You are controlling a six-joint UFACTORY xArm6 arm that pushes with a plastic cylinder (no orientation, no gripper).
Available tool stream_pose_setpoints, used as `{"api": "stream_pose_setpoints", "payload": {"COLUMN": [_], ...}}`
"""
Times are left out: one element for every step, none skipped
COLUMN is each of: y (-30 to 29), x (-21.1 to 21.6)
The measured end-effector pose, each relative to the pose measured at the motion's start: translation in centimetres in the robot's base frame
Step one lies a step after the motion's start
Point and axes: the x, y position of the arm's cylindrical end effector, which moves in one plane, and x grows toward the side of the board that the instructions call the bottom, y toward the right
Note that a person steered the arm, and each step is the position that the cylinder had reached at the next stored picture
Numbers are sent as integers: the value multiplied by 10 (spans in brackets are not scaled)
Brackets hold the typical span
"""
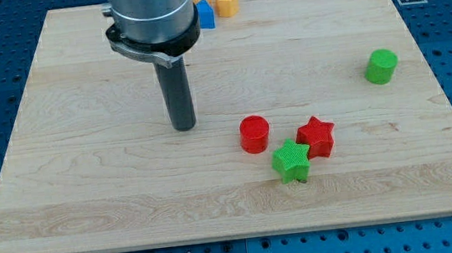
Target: Slightly push the red circle to the left of the red star
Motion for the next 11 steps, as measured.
{"api": "stream_pose_setpoints", "payload": {"y": [7, 9, 13, 17, 26, 29, 29, 29, 36, 44, 47], "x": [3, 3, 3, 4, 11, 29, 40, 40, 43, 43, 43]}}
